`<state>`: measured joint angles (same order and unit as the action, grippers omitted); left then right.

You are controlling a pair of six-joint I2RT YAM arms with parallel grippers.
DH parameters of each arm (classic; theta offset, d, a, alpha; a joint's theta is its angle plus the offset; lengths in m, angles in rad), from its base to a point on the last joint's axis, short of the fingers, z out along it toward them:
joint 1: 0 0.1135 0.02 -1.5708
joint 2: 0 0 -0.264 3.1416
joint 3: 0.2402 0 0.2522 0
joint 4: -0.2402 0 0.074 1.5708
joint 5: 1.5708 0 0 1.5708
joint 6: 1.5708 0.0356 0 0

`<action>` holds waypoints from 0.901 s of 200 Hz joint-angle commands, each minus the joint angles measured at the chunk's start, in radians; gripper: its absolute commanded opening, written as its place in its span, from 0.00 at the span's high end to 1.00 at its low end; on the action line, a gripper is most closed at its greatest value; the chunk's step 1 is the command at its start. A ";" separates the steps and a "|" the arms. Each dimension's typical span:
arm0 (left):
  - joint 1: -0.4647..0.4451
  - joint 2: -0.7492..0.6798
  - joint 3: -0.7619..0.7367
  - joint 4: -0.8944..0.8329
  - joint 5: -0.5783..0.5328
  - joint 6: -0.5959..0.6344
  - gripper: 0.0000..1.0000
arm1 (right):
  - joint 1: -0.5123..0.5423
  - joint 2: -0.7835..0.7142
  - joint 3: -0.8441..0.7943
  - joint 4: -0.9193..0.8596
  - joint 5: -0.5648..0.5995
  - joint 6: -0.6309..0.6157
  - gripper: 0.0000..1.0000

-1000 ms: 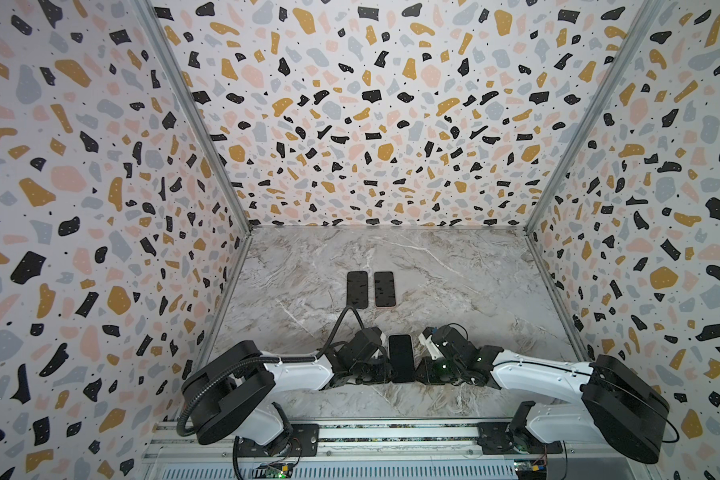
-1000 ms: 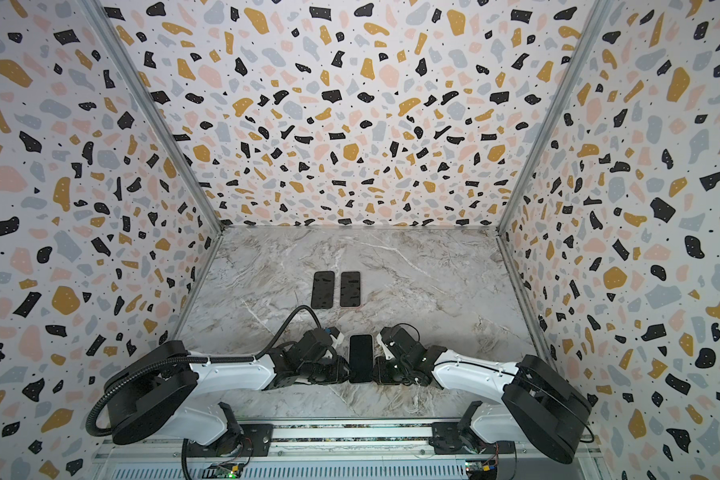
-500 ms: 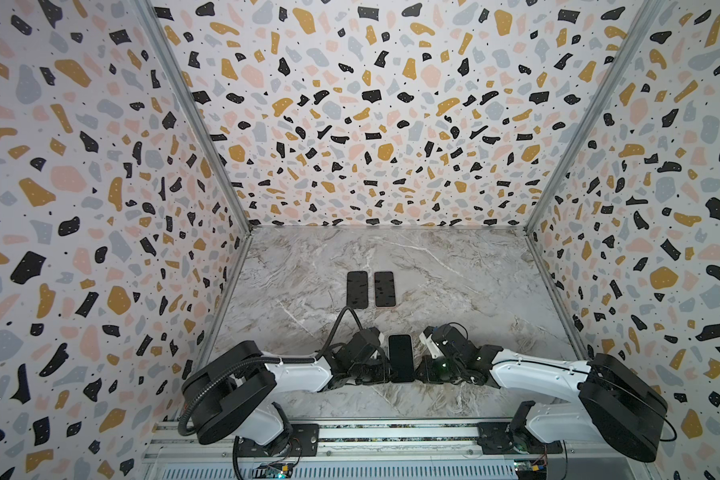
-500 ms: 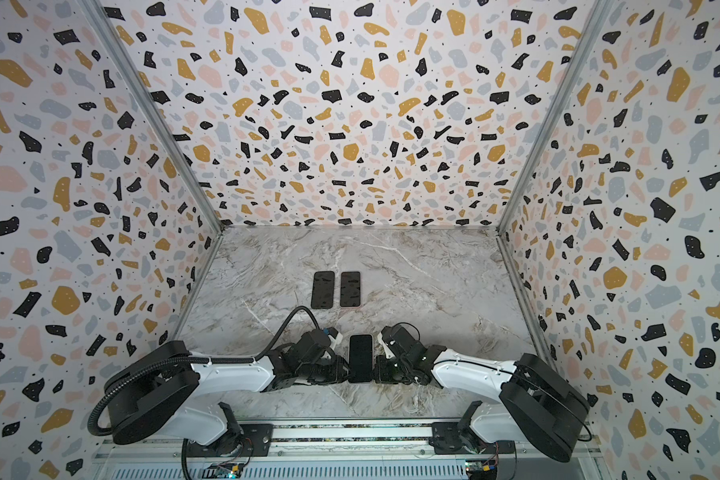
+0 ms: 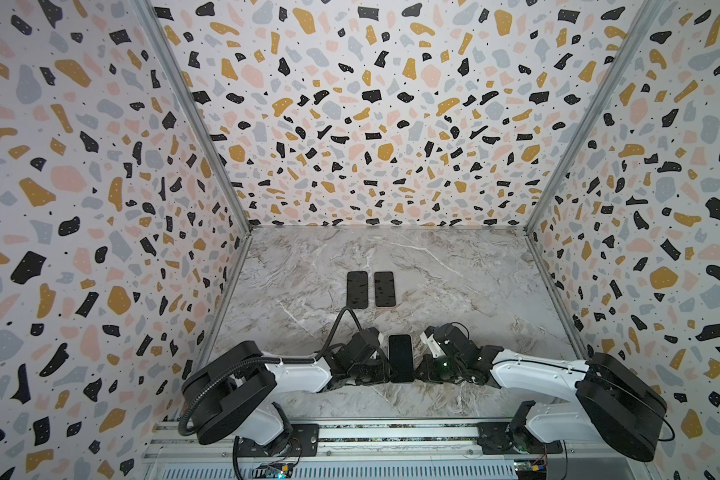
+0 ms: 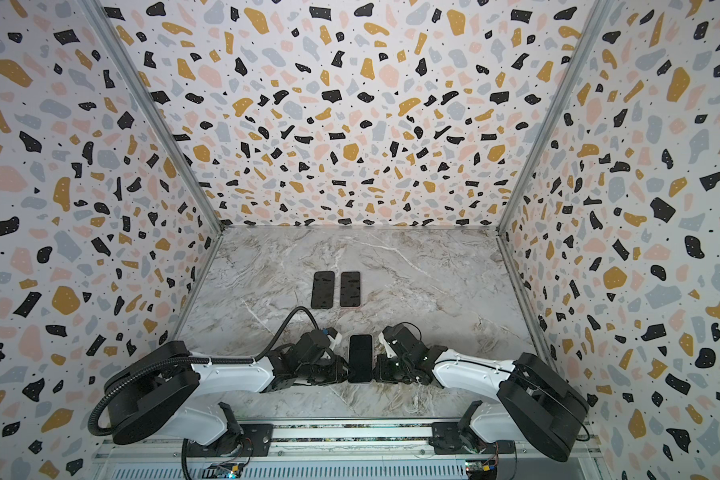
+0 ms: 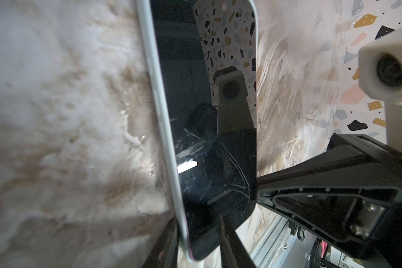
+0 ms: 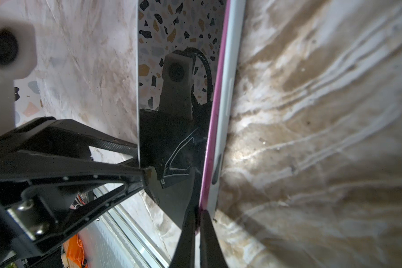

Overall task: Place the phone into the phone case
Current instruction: 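Grip the cased phone edges again with both grippers and press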

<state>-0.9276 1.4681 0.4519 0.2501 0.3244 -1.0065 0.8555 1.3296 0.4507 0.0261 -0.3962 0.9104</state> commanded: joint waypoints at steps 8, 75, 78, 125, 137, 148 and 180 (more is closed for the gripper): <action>-0.033 0.060 -0.015 0.017 0.025 0.006 0.67 | 0.045 0.104 -0.033 0.117 -0.061 -0.005 0.93; -0.033 0.063 -0.013 0.018 0.026 0.008 0.68 | 0.051 0.151 -0.030 0.151 -0.074 0.003 0.93; -0.033 0.064 -0.013 0.018 0.026 0.008 0.68 | 0.051 0.153 -0.029 0.153 -0.073 0.003 0.93; -0.034 0.063 -0.015 0.027 0.029 0.006 0.68 | 0.057 0.177 -0.020 0.160 -0.077 0.003 0.93; -0.034 0.065 -0.018 0.032 0.030 0.005 0.68 | 0.059 0.181 -0.021 0.163 -0.077 0.003 0.94; -0.036 0.067 -0.019 0.042 0.031 0.000 0.68 | 0.059 0.187 -0.020 0.166 -0.078 0.004 0.94; -0.043 0.076 -0.016 0.051 0.034 -0.003 0.68 | 0.063 0.212 -0.017 0.179 -0.078 0.007 0.94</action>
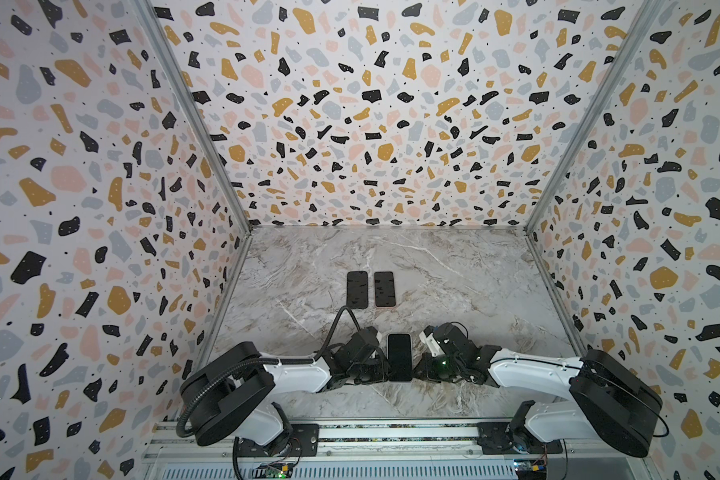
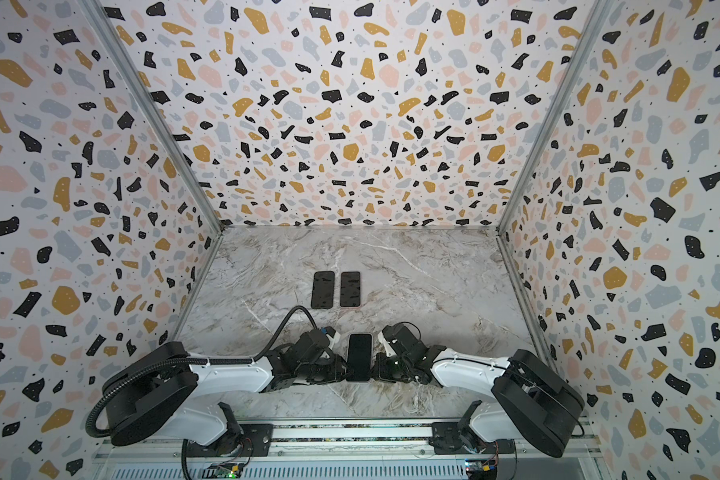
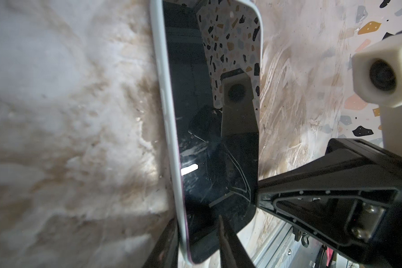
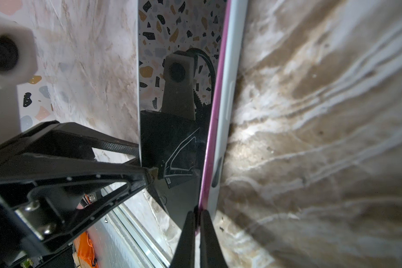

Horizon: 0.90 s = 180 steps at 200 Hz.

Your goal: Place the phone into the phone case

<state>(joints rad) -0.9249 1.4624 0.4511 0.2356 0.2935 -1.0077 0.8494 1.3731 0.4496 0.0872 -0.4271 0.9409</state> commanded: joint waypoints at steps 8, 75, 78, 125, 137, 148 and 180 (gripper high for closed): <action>-0.047 0.082 -0.016 0.069 0.065 -0.002 0.68 | 0.077 0.175 -0.011 0.116 -0.035 -0.024 0.94; -0.048 0.084 -0.007 0.066 0.065 0.003 0.69 | 0.084 0.182 0.002 0.072 0.005 -0.028 0.97; -0.048 0.083 -0.006 0.064 0.065 0.004 0.69 | 0.084 0.186 -0.001 0.076 0.004 -0.027 0.97; -0.048 0.078 0.010 0.035 0.059 0.016 0.69 | 0.087 0.223 -0.013 0.106 -0.006 -0.015 0.98; -0.048 0.078 0.015 0.027 0.059 0.019 0.69 | 0.083 0.222 -0.013 0.100 -0.005 -0.017 0.98; -0.048 0.075 0.017 0.022 0.055 0.024 0.69 | 0.081 0.217 -0.011 0.091 -0.004 -0.022 0.98; -0.045 0.065 0.020 -0.022 0.045 0.038 0.69 | 0.049 0.087 0.056 -0.068 0.063 -0.087 0.96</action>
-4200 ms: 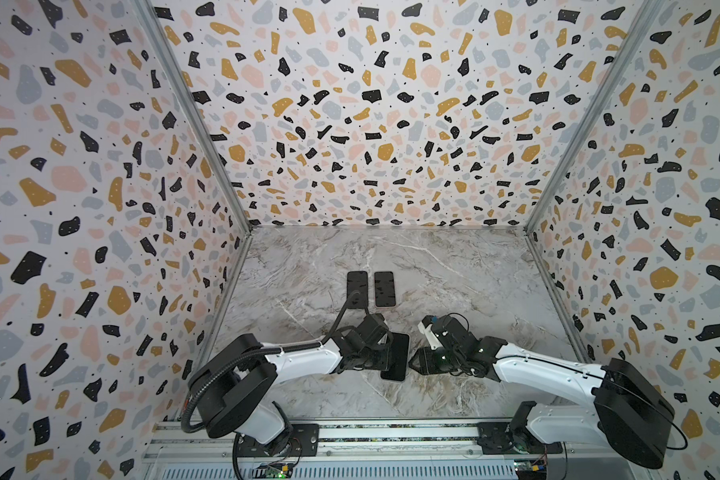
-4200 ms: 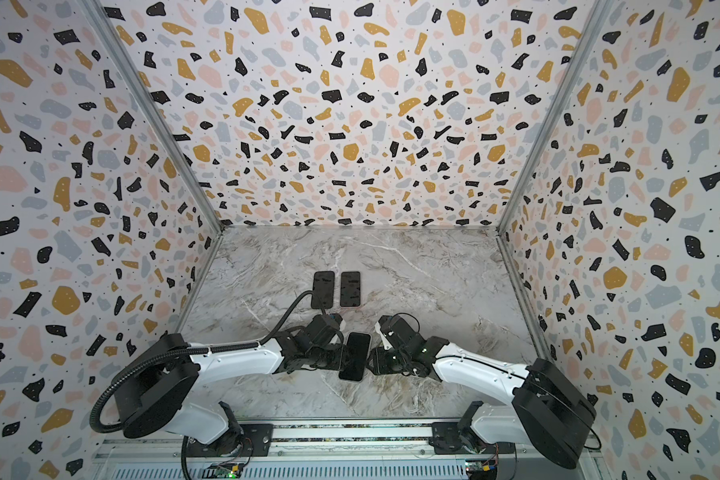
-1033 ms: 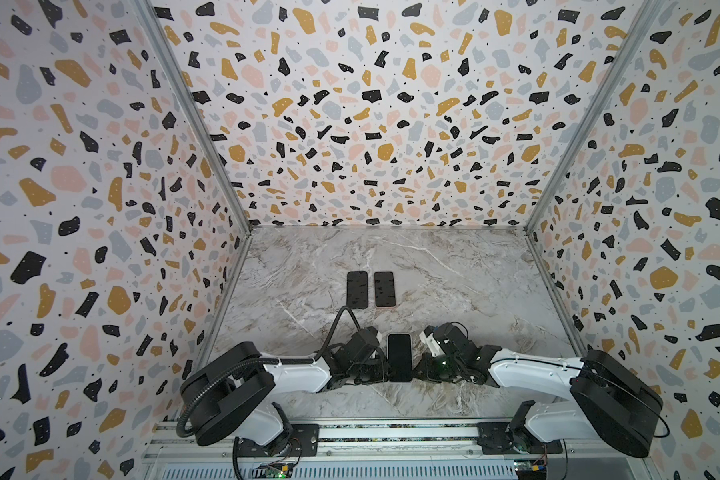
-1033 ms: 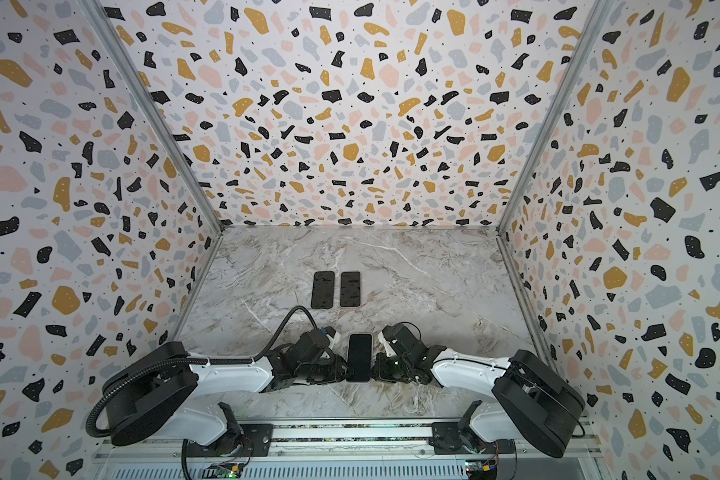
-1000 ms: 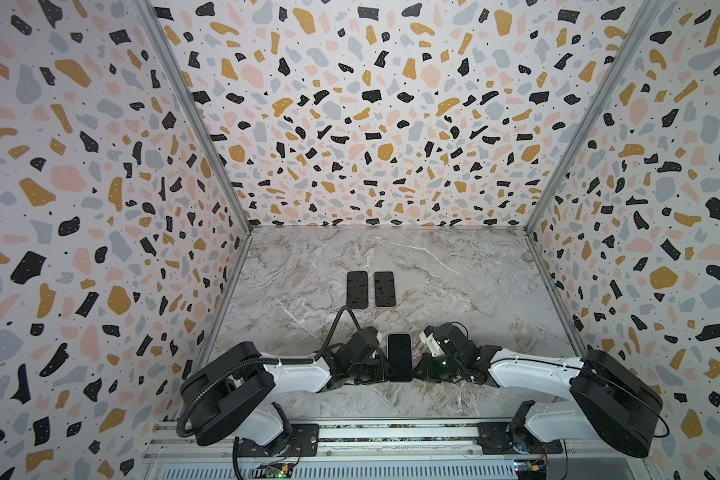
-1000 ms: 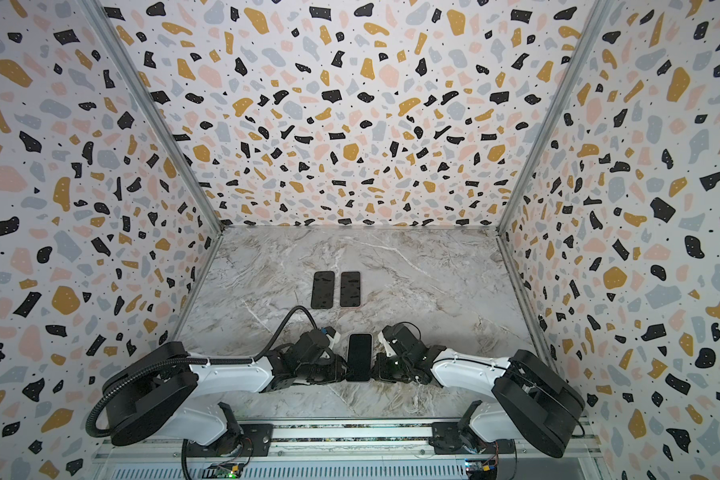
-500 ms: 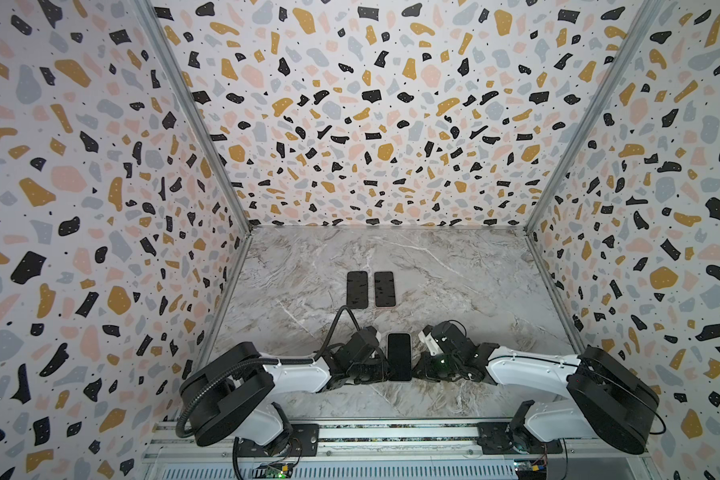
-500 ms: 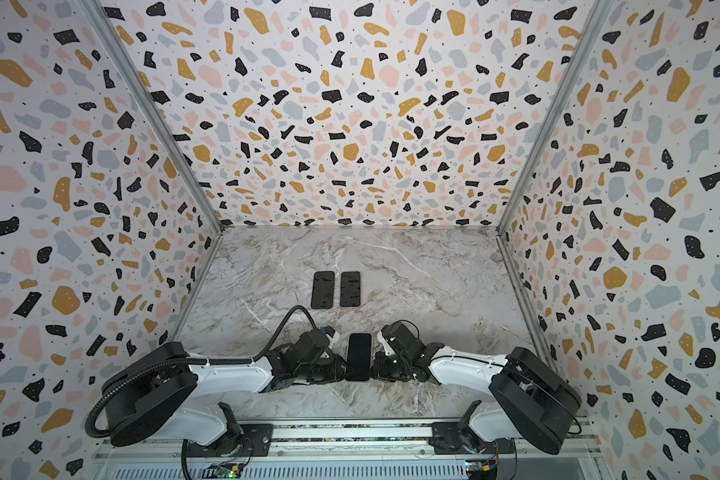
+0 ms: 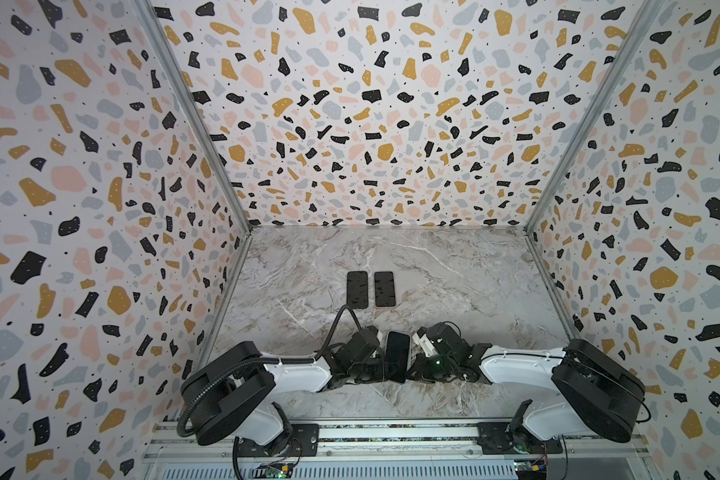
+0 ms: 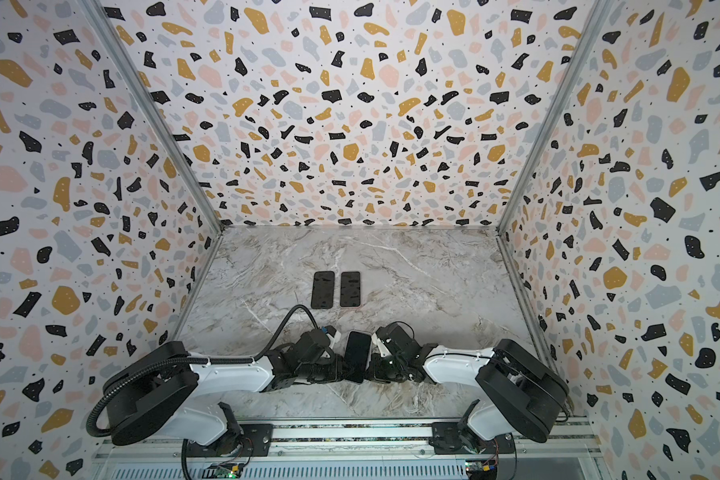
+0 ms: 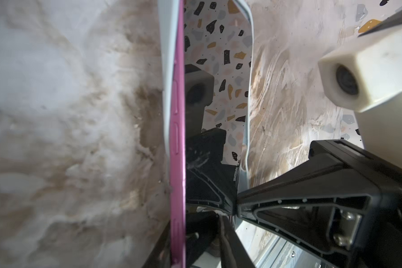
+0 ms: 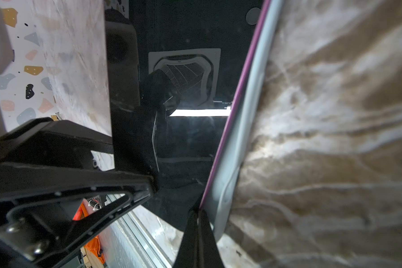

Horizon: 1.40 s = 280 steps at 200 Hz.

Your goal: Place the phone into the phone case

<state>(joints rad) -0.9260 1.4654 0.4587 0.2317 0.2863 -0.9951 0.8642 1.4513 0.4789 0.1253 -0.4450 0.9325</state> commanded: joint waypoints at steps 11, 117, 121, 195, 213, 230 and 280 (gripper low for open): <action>-0.041 0.053 0.012 -0.041 0.041 0.033 0.69 | 0.019 -0.060 0.055 -0.171 0.117 -0.101 0.94; -0.030 -0.045 0.139 -0.325 -0.042 0.158 0.57 | -0.046 -0.174 0.052 -0.212 0.105 -0.143 0.64; -0.030 -0.046 0.141 -0.328 -0.041 0.158 0.57 | -0.047 -0.162 0.048 -0.206 0.096 -0.144 0.63; -0.040 0.012 0.191 -0.287 -0.009 0.147 0.68 | -0.047 -0.094 0.043 -0.158 0.039 -0.162 0.59; -0.046 0.024 0.209 -0.292 -0.009 0.149 0.70 | -0.046 -0.096 0.046 -0.161 0.037 -0.164 0.58; -0.048 0.032 0.221 -0.298 -0.009 0.152 0.72 | -0.048 -0.101 0.048 -0.160 0.036 -0.165 0.57; -0.049 0.053 0.241 -0.329 -0.021 0.169 0.73 | -0.047 -0.098 0.055 -0.155 0.029 -0.169 0.54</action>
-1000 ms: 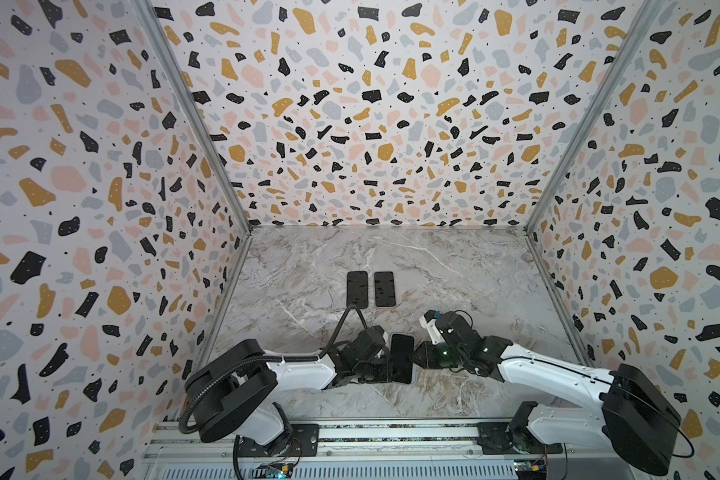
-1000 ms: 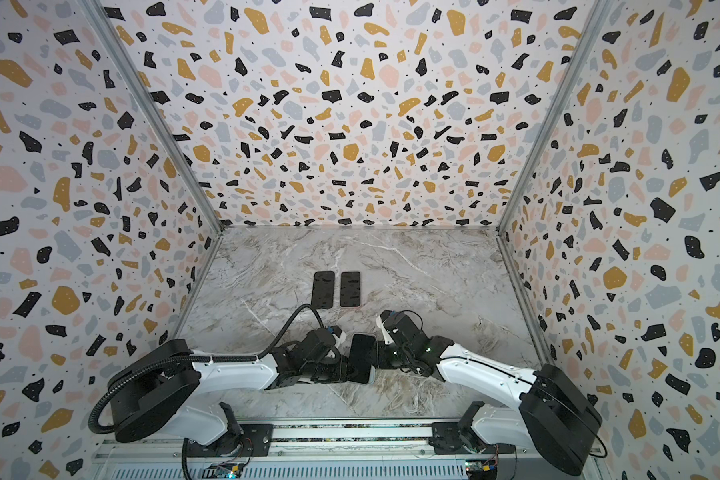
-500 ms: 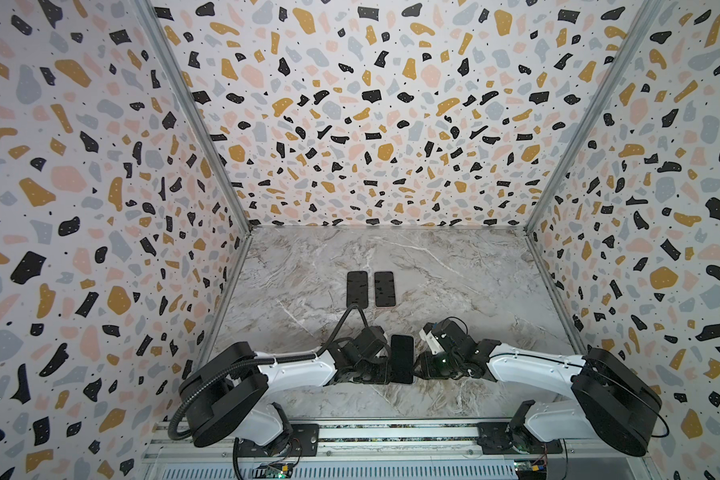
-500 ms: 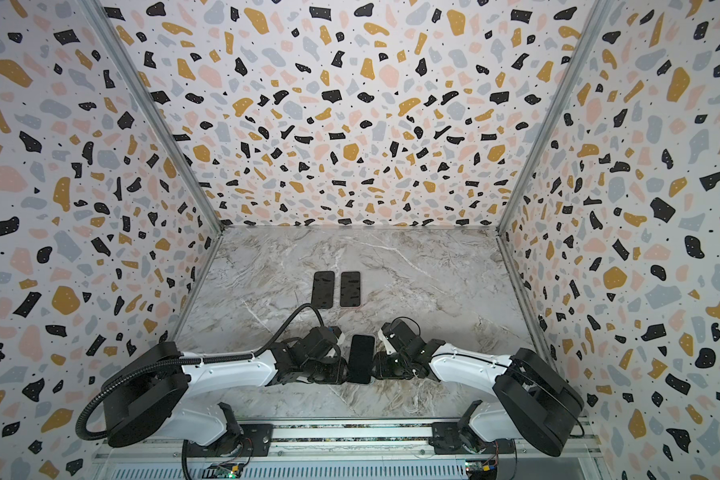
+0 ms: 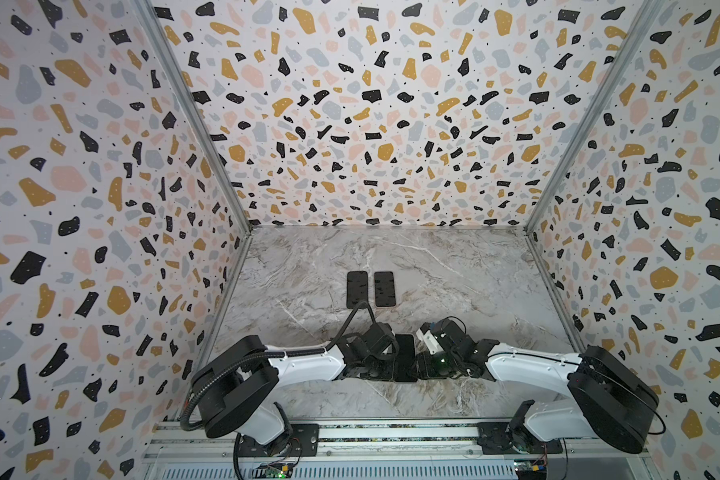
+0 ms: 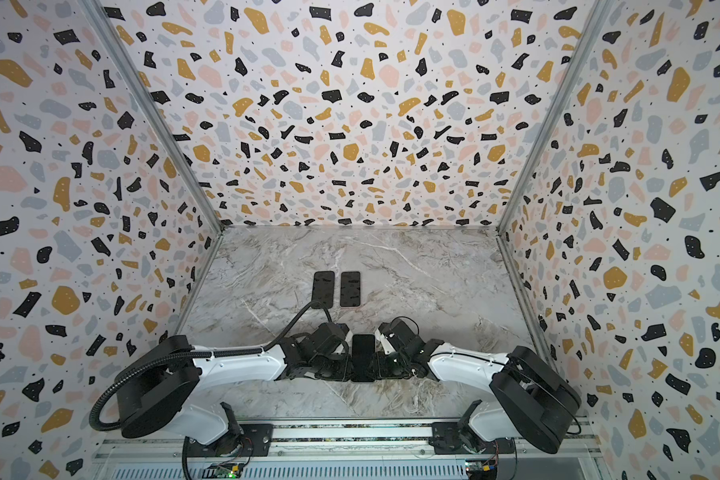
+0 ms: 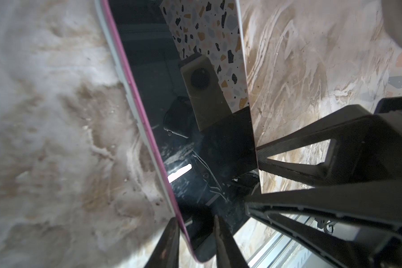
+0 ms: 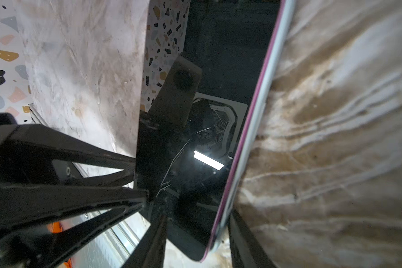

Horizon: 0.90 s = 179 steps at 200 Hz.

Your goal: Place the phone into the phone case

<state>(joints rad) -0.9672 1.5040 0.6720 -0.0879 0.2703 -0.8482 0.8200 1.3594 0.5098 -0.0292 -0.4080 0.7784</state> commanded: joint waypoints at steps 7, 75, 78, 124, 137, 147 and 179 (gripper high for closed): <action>-0.007 0.025 0.031 -0.016 -0.013 0.024 0.73 | -0.001 -0.004 0.023 0.000 -0.005 -0.016 0.54; -0.015 0.013 0.074 -0.091 -0.056 0.034 0.78 | -0.001 0.005 0.013 0.014 -0.012 -0.017 0.52; -0.015 0.015 0.077 -0.093 -0.055 0.034 0.78 | -0.002 0.006 0.014 0.015 -0.013 -0.018 0.52; -0.021 0.025 0.114 -0.098 -0.052 0.024 0.79 | -0.010 -0.015 0.013 0.014 -0.023 -0.025 0.50; -0.025 0.027 0.118 -0.080 -0.044 0.012 0.79 | -0.020 -0.025 0.012 0.017 -0.033 -0.027 0.50; -0.030 0.035 0.121 -0.066 -0.038 0.006 0.79 | -0.028 -0.032 0.012 0.024 -0.042 -0.027 0.50; -0.036 0.076 0.101 -0.049 -0.039 0.005 0.79 | -0.047 -0.035 0.015 0.015 -0.041 -0.043 0.49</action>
<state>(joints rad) -0.9916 1.5517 0.7696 -0.1947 0.2222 -0.8337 0.7818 1.3544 0.5098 -0.0292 -0.4320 0.7631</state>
